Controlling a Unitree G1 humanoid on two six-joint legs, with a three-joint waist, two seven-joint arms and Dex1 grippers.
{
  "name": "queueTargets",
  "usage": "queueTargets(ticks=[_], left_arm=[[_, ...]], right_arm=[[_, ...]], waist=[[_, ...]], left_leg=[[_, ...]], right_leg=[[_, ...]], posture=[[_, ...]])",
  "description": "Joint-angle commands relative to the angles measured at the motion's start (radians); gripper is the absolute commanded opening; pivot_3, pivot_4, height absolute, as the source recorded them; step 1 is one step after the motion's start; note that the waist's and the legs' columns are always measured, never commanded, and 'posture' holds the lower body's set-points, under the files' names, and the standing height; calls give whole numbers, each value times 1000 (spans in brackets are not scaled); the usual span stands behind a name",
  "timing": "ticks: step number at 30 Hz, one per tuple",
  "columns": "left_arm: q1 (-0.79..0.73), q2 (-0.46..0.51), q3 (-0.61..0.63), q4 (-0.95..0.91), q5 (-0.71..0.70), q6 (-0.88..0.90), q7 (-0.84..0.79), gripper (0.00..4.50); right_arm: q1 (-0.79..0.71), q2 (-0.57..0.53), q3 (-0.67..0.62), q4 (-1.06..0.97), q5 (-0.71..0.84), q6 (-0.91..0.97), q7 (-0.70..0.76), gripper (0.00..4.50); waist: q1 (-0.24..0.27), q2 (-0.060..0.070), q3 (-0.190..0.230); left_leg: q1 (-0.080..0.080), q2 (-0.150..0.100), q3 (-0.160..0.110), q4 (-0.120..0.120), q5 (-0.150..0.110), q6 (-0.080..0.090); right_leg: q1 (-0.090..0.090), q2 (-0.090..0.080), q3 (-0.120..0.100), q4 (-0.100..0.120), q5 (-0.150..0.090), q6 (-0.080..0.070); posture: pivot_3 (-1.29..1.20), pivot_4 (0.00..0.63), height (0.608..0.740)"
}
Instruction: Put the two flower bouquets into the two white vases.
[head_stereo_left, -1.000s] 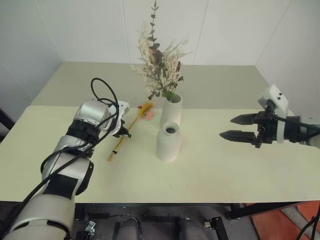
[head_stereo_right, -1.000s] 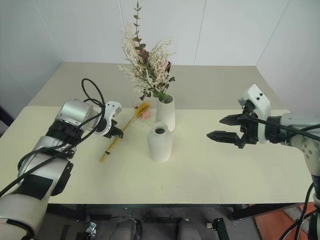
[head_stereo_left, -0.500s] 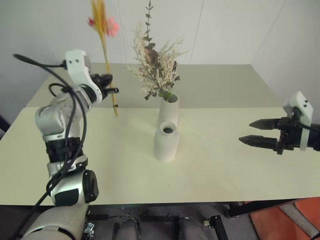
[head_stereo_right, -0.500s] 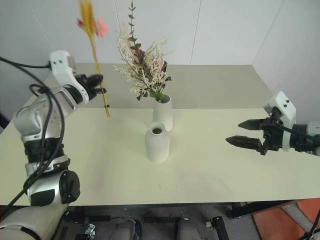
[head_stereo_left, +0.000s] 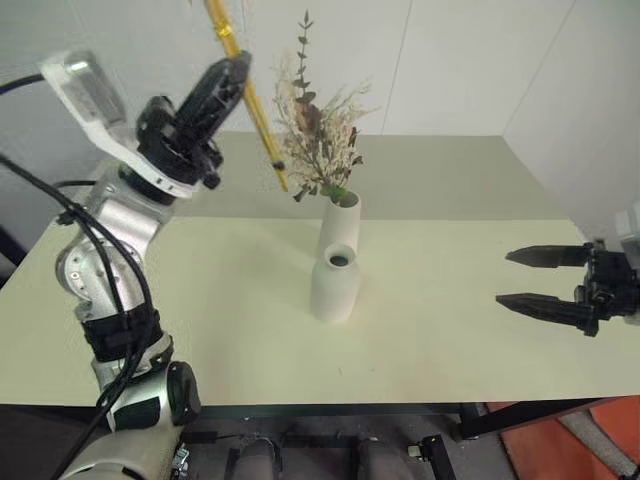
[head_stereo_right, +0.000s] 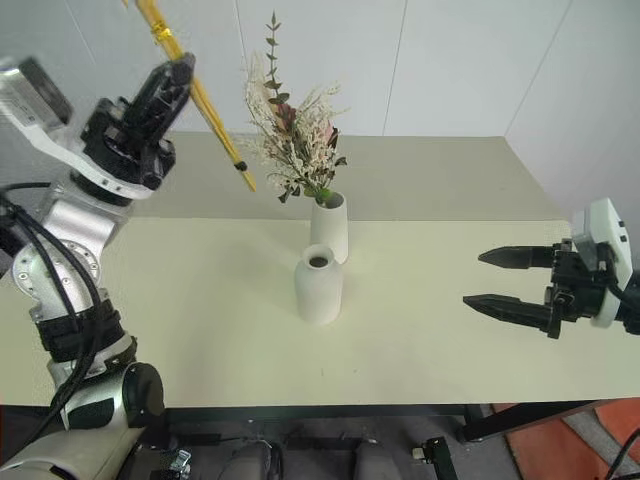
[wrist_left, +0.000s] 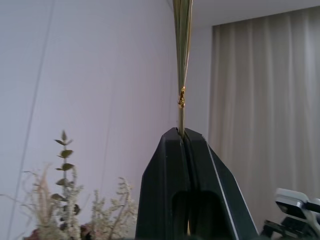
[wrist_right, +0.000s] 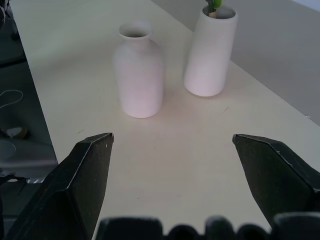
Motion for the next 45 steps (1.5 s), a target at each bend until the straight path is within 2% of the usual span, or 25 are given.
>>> queueTargets(ticks=[1,5,19,29,42,45], left_arm=[[-28,-11,-76,63,25,-67,-72,15],[-60,-27,-124,137,26,-78,-104,15],[-79,-44,-294,340,186,-180,-277,15],[-46,-88,-325,360,235,-218,-293,15],[24,-61,-385,342,305,-239,-364,15],[53,-54,-368,329,281,-209,-359,639]], right_arm=[[16,-1,-65,-46,14,-23,-22,4500],[53,-3,-88,-71,13,-17,-35,4500],[134,-6,-134,-86,38,11,-60,4500],[155,-11,-133,-90,23,21,-93,4500],[146,-2,-103,-103,8,7,-149,4500],[140,7,-93,-104,5,6,-168,4500]], waist=[[0,0,0],[0,0,0],[-1,0,0],[-2,0,0],[-1,0,0],[-1,0,0]], left_leg=[[0,0,0,0,0,0],[-1,0,0,0,0,0],[-3,0,-1,0,0,1],[-3,0,-1,0,0,1],[-3,0,-1,0,0,1],[-3,0,-2,0,0,1]], right_leg=[[0,0,0,0,0,0],[0,0,0,-1,0,0],[-2,0,0,-2,0,0],[-2,0,0,-2,0,0],[-2,0,0,-2,0,0],[-2,0,0,-2,0,0]], posture=[[0,150,740],[0,150,740],[0,150,740],[0,150,740],[0,150,740],[0,150,740]])
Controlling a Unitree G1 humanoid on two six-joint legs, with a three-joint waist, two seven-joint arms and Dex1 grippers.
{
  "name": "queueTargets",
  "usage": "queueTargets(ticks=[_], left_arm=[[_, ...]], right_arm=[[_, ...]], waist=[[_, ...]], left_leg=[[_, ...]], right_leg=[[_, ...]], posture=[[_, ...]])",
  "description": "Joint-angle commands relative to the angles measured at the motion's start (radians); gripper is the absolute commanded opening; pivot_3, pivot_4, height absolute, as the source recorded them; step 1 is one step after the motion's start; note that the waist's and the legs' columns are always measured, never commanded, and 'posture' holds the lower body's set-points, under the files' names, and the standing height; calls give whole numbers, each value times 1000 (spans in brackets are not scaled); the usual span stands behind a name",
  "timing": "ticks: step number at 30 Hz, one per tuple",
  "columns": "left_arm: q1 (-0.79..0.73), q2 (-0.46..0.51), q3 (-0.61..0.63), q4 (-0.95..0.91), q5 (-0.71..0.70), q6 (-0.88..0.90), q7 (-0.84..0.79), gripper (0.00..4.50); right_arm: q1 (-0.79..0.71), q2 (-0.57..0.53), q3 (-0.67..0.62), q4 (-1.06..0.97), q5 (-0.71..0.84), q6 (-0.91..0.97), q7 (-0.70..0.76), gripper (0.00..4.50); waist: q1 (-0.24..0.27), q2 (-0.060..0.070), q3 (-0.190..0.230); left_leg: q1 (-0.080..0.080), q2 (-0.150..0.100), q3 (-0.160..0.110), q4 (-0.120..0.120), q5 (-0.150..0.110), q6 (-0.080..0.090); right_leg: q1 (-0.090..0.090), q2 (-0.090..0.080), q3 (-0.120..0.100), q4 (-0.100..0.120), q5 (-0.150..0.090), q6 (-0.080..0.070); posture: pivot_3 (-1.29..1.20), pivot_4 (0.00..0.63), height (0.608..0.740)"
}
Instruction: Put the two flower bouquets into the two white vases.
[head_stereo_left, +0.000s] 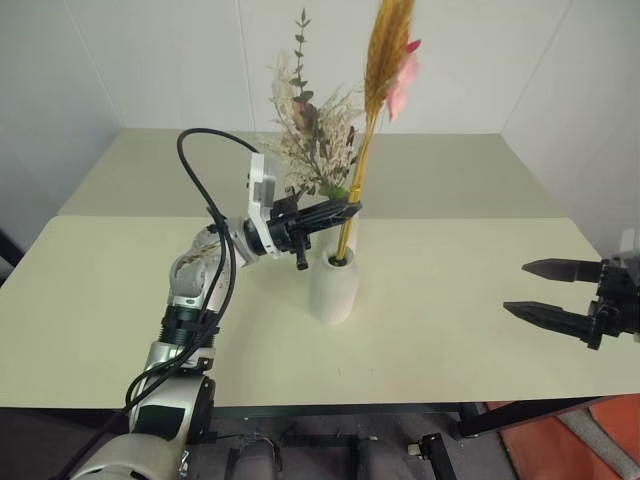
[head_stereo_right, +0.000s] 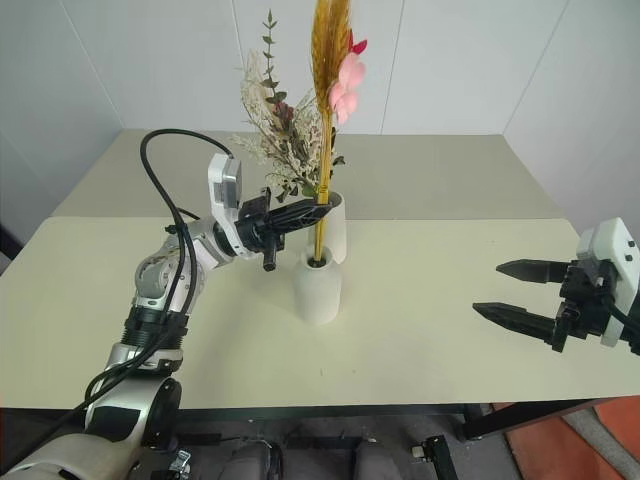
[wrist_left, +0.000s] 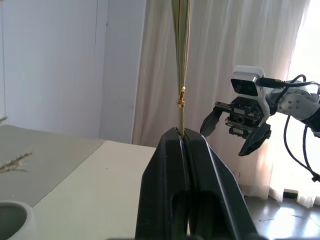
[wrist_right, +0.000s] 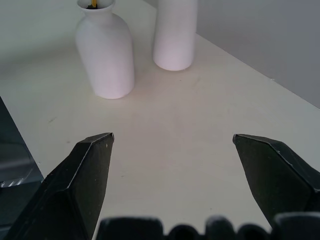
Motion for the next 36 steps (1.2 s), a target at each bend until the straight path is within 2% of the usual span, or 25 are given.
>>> queueTargets(ticks=[1,7,11,16,24,31,36], left_arm=[[27,15,17,-46,-24,17,-4,942],[71,70,10,-91,-10,76,19,2876],[111,151,34,-120,2,70,9,4174],[232,295,107,-254,-42,68,-45,4174],[439,499,326,-472,-96,84,-1,4174],[552,685,540,-497,-97,74,-18,4174],[672,767,617,-535,-114,100,-103,4174]], right_arm=[[-21,6,-1,-22,-2,-16,-26,4500],[-35,16,35,-2,-36,-50,-43,4500],[-51,21,60,15,-65,-73,-55,4500],[-50,24,62,25,-76,-90,-45,4500],[-72,42,47,77,-87,-202,-8,4500],[-120,41,95,117,-116,-247,-13,4500],[-149,27,114,137,-102,-216,-6,4500]], waist=[[-1,0,0],[-1,0,0],[-2,0,0],[-7,0,0],[1,0,0],[0,0,0],[-1,1,0]], left_leg=[[0,0,0,0,0,0],[0,0,0,0,0,0],[0,0,0,0,0,0],[0,1,1,-1,0,0],[0,2,1,-1,0,0],[1,3,2,-2,0,0],[1,3,4,-3,0,0]], right_leg=[[0,0,0,0,0,0],[0,0,0,0,0,0],[0,0,0,0,0,0],[-2,1,0,0,0,-1],[-1,0,-1,0,-4,-6],[-2,0,-1,0,-4,-8],[-3,-1,0,-1,-5,-9]], posture=[[0,150,740],[0,150,740],[0,150,740],[0,150,740],[0,150,740],[0,150,740],[0,150,740]])
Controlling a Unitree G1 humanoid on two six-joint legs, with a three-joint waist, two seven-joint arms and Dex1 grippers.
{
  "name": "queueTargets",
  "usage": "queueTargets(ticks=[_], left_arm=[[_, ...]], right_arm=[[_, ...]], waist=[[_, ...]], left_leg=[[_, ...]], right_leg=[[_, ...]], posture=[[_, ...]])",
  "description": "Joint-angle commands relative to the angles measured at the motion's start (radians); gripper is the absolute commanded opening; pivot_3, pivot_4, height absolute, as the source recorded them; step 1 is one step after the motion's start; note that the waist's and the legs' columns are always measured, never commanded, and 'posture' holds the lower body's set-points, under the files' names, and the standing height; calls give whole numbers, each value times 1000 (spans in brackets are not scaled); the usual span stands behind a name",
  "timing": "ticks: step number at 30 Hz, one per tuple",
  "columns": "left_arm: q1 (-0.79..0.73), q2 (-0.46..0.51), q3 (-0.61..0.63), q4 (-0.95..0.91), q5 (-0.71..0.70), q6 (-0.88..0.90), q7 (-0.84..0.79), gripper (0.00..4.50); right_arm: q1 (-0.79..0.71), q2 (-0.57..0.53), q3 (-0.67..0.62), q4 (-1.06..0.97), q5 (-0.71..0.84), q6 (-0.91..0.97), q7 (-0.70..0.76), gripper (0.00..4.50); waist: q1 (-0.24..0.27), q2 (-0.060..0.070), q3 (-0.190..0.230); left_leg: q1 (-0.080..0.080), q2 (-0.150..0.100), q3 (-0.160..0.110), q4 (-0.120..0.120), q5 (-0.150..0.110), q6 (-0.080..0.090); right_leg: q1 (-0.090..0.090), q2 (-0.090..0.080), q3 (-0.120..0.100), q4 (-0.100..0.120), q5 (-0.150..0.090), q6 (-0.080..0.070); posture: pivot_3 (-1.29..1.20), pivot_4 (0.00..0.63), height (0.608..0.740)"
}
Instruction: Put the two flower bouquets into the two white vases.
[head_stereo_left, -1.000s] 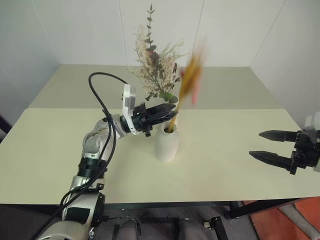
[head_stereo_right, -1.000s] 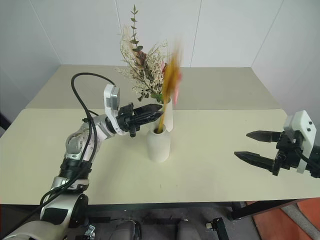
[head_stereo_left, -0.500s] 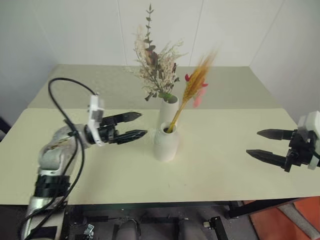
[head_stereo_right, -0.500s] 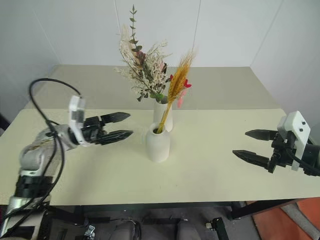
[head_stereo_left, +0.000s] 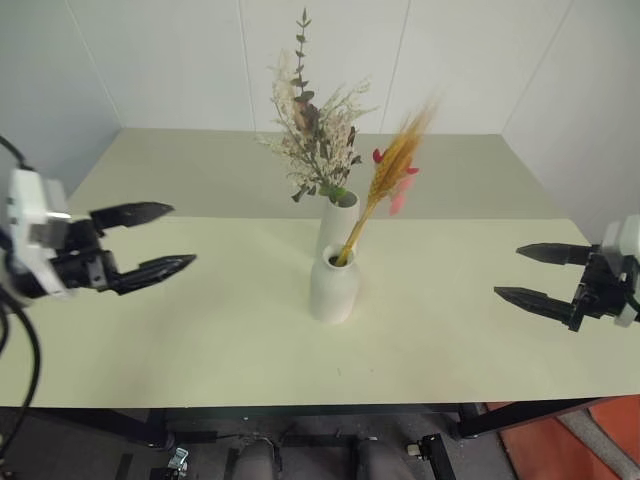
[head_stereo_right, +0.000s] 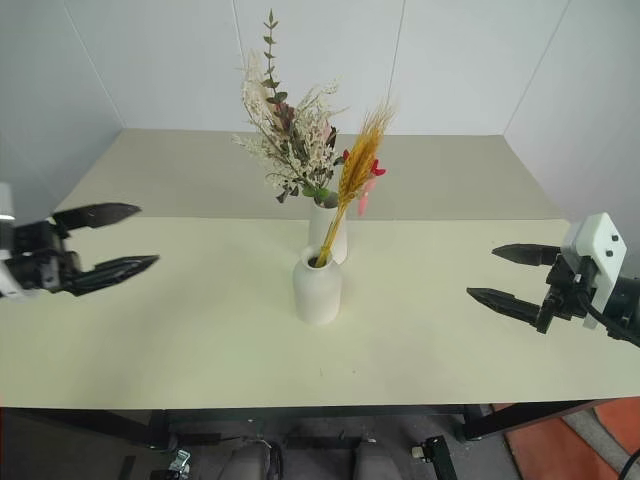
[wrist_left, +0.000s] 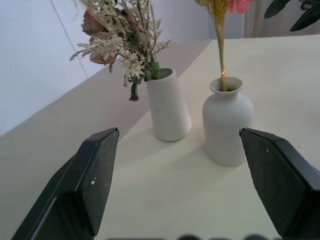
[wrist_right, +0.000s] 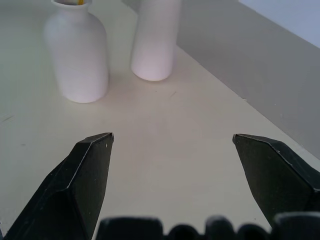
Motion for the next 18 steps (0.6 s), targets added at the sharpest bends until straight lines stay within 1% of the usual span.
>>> queueTargets(ticks=[1,4,7,11,14,16,18], left_arm=[[89,30,54,-59,-25,10,-73,4174],[132,19,78,-82,-30,5,-59,4174],[134,13,85,-77,-36,15,-27,4174],[94,36,6,-81,-36,23,-10,4174],[43,56,-49,-43,-16,13,-14,4174],[13,73,-61,-20,-10,17,-10,4174],[0,87,-48,-3,-24,26,-28,4174]], right_arm=[[-19,-19,-20,4,11,-1,13,4500],[-33,-11,-13,22,12,-28,33,4500],[-63,4,27,20,-12,-8,-15,4500],[-26,8,0,-26,4,-19,-8,4500],[11,17,-34,-85,21,3,-38,4500],[44,19,-66,-128,40,10,-37,4500],[63,19,-83,-171,57,27,-48,4500]], waist=[[0,0,0],[3,0,0],[1,0,0],[4,0,0],[6,0,0],[6,0,0],[5,0,0]], left_leg=[[0,0,1,-1,0,0],[0,1,1,-2,0,0],[0,1,1,-2,0,0],[-1,1,1,-2,0,0],[-1,1,1,-3,0,0],[-1,1,1,-3,0,0],[-1,1,1,-3,0,0]], right_leg=[[-1,0,0,0,0,0],[-2,0,0,0,0,-1],[-2,0,0,0,0,-1],[-3,0,0,0,0,-1],[-3,0,0,1,0,-1],[-3,1,0,1,0,-1],[-3,1,0,1,0,-1]], posture=[[0,150,740],[0,150,740],[0,150,740],[0,150,740],[0,150,740],[0,150,740],[0,150,740]])
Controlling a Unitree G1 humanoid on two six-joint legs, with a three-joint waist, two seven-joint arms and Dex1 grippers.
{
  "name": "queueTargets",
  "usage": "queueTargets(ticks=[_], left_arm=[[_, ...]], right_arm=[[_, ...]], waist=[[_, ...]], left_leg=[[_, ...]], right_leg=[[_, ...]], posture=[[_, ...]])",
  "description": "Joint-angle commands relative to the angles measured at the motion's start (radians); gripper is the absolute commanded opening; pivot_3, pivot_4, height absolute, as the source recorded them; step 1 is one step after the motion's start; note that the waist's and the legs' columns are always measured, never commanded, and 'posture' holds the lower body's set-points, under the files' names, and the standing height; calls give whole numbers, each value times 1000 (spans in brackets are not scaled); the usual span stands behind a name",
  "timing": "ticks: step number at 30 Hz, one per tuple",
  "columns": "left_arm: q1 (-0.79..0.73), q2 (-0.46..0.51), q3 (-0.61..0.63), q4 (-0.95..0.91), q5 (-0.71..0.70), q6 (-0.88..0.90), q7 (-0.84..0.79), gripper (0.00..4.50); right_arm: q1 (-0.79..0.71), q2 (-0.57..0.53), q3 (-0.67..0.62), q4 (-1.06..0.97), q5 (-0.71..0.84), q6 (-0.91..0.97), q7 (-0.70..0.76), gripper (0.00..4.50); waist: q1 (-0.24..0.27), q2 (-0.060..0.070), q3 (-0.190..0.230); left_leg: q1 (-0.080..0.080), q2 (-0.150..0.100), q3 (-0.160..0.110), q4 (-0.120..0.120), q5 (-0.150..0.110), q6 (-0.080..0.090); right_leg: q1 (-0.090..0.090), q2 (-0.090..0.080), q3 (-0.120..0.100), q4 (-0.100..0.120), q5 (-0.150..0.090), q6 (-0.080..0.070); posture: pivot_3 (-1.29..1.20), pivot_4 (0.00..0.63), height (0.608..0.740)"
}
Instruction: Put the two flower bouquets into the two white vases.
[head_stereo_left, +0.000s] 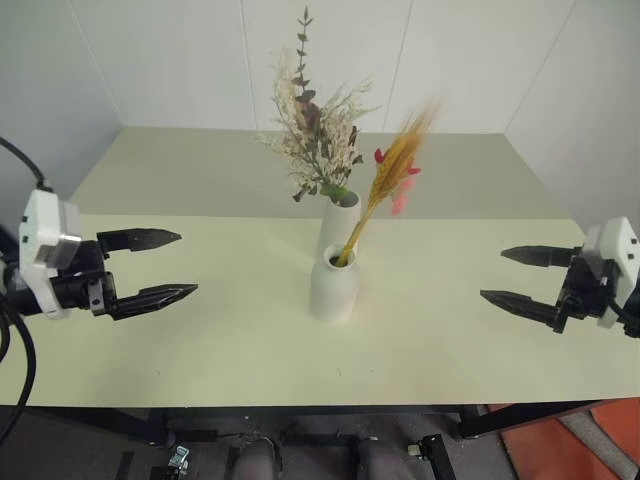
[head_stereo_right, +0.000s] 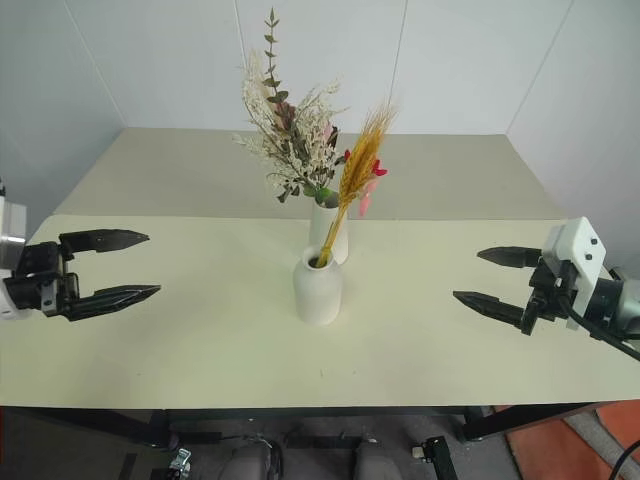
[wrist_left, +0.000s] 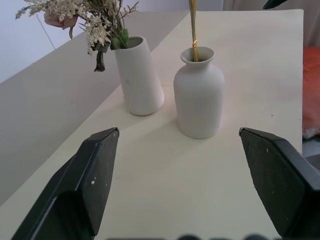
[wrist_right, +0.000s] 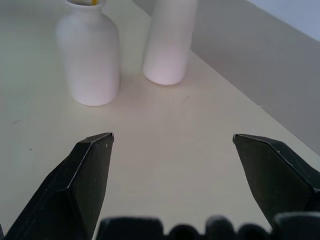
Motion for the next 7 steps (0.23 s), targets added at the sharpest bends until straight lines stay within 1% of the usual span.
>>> queueTargets(ticks=[1,4,7], left_arm=[[-30,40,34,19,-19,4,-21,4174],[-38,53,41,12,-41,22,-32,4174],[-12,52,49,-10,-40,30,-30,4174]], right_arm=[[14,-3,-75,-88,44,28,-23,4500],[10,-8,-84,-105,62,49,-36,4500],[11,-3,-74,-89,51,27,-24,4500]], waist=[[-3,0,0],[-9,0,0],[-7,0,0]], left_leg=[[0,0,0,0,0,0],[1,0,0,0,0,0],[1,0,0,0,0,0]], right_leg=[[0,0,0,0,0,0],[0,0,0,0,0,0],[0,0,0,0,0,0]], posture=[[0,150,740],[0,150,740],[0,150,740]])
